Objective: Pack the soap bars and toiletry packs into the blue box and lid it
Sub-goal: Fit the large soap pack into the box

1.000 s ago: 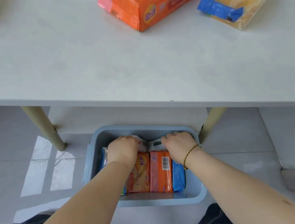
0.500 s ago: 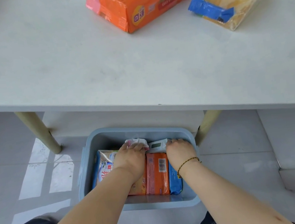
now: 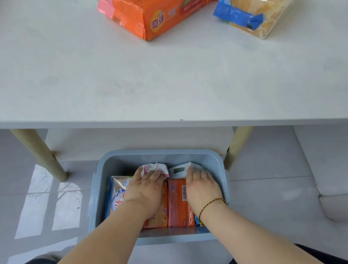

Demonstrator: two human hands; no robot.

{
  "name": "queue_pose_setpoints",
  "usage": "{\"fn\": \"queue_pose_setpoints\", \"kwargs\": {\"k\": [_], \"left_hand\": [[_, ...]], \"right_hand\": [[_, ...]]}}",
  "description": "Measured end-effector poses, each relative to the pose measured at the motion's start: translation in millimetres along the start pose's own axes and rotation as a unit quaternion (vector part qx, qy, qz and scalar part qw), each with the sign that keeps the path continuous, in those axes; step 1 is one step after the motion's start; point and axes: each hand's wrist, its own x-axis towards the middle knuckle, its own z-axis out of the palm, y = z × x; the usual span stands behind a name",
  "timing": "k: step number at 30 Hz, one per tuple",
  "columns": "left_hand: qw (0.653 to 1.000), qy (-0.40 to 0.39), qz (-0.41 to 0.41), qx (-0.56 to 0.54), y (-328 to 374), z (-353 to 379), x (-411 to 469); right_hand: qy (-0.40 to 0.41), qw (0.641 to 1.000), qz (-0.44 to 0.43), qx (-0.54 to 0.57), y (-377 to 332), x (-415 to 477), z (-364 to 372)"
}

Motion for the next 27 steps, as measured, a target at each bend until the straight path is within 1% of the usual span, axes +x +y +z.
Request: {"fn": "queue_pose_setpoints", "kwargs": {"k": [2,3,4,5,7,8,9,10,11,12,14,17,21,27], "left_hand": [[1.0,-0.003,-0.003,0.009,1.3,1.7,-0.3],[1.0,-0.003,-0.005,0.01,1.0,2.5,0.7],[1.0,-0.003,-0.006,0.011,0.7,3.4,1.9],[1.0,-0.002,-0.005,0.011,0.4,3.9,3.1],[1.0,-0.004,-0.001,0.016,0.0,4.0,2.2],[1.0,-0.003,-0.001,0.016,0.2,3.9,1.7],[1.0,-0.002,-0.004,0.014,0.5,4.3,1.4],[1.0,0.001,-0.006,0.012,0.5,4.3,1.6],[1.0,0.004,-0.007,0.009,0.6,4.3,1.8],[1.0,0.008,-0.009,0.006,0.3,4.6,2.2],[1.0,0.011,-0.01,0.006,-1.0,5.4,1.4],[1.0,0.004,-0.009,0.009,-1.8,5.6,0.7],[1.0,-0.003,-0.009,0.006,-2.1,4.7,2.2],[1.0,-0.005,-0.013,-0.011,-6.1,2.7,-0.1]], "right_hand": [[-0.06,0.997,0.025,-0.037,2.0,-6.4,9.5],[-0.072,0.996,0.027,-0.042,1.7,-8.8,10.6],[-0.069,0.997,0.027,-0.025,0.9,-9.5,10.8],[-0.035,0.999,0.024,0.002,-0.2,-8.6,7.3],[0.113,0.993,-0.015,0.03,-3.4,-3.8,0.6],[0.159,0.986,-0.046,0.025,-4.6,-0.3,-3.1],[0.145,0.987,-0.071,0.019,-5.1,1.2,-5.3],[0.104,0.992,-0.073,0.022,-4.7,2.4,-4.4],[0.05,0.997,-0.053,0.014,-4.3,3.4,-3.0],[0.029,0.999,-0.035,0.01,-3.6,6.6,-0.6],[0.016,0.999,-0.007,0.028,-5.8,11.5,3.1],[-0.027,0.994,0.038,0.097,-6.5,13.8,0.9],[-0.053,0.986,0.051,0.152,-1.9,13.7,0.0],[-0.033,0.977,0.083,0.196,-6.0,17.6,4.2]]}}
